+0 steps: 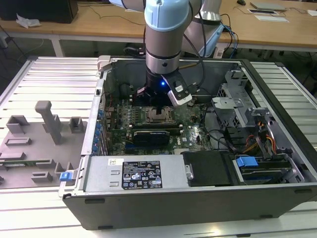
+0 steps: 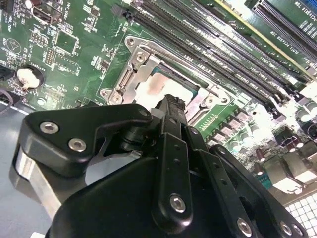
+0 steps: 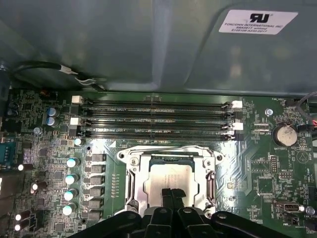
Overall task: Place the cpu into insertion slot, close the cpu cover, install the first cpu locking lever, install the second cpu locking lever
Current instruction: 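Install the second cpu locking lever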
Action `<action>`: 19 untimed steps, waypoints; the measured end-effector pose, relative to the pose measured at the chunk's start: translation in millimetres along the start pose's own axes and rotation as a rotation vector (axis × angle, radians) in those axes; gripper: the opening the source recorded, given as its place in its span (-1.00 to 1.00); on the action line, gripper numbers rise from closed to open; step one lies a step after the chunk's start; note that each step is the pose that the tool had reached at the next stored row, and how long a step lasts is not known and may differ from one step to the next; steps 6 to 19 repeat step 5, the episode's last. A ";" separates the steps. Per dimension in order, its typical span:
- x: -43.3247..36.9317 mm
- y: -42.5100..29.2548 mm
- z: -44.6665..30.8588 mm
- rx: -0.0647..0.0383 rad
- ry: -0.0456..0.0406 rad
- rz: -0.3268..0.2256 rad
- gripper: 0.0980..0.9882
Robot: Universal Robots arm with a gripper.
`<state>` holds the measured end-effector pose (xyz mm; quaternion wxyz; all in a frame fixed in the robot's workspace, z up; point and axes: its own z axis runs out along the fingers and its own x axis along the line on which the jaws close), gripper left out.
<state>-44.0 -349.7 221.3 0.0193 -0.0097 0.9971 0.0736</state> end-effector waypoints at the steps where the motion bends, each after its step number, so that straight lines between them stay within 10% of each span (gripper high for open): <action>1: 0.0 0.0 0.0 0.000 0.0000 0.000 -0.98; 19: 0.0 0.0 -0.2 0.000 0.0001 0.000 -0.98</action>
